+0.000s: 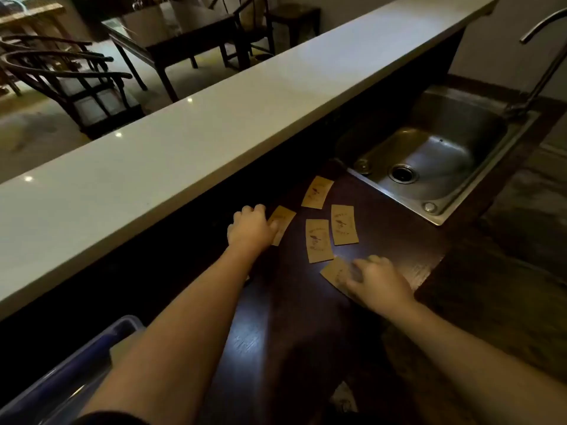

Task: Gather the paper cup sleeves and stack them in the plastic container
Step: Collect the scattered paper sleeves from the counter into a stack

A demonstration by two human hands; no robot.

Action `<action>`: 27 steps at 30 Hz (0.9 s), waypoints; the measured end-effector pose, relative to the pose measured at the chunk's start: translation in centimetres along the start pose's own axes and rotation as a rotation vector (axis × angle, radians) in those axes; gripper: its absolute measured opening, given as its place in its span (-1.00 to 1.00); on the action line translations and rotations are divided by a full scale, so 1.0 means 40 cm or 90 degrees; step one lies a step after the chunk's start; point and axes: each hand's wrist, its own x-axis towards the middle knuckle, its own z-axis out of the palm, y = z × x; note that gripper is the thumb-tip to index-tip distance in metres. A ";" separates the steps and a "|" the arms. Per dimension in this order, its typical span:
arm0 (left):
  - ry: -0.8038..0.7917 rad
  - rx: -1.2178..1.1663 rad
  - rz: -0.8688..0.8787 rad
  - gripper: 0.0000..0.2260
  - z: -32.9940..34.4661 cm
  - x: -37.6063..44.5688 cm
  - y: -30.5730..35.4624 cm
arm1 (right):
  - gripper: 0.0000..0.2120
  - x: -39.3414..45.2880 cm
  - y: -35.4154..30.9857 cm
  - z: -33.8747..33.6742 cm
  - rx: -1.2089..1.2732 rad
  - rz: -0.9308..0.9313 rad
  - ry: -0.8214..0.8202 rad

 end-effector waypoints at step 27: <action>-0.142 -0.176 -0.230 -0.49 0.168 0.178 0.007 | -0.73 0.056 0.058 0.059 0.129 0.058 -0.059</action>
